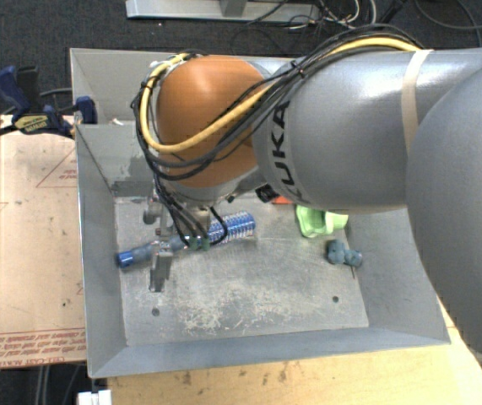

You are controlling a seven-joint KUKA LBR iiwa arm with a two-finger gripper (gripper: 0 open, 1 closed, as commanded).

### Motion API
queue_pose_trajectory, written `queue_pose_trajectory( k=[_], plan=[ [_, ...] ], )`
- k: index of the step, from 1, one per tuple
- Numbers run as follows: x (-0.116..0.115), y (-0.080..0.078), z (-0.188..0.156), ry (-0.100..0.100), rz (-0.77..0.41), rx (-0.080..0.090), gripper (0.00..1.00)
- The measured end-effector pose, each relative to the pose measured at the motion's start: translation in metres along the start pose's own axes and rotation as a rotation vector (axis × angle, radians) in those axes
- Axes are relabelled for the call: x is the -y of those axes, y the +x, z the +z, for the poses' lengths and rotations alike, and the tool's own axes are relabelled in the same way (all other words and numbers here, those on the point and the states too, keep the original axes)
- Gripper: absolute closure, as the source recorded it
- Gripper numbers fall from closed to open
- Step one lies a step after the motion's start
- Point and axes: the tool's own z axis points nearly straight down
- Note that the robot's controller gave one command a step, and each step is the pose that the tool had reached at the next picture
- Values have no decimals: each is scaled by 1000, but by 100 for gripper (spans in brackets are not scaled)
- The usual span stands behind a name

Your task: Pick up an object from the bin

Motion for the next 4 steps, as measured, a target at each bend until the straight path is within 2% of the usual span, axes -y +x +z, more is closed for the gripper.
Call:
queue_pose_trajectory(
  k=[1,2,3,4],
  plan=[
    [95,-34,145,-4,-130,17,0],
    [117,-31,114,0,-139,12,0],
    [134,-30,116,-1,-28,8,0],
    [146,-34,142,-7,62,17,0]
  ],
)
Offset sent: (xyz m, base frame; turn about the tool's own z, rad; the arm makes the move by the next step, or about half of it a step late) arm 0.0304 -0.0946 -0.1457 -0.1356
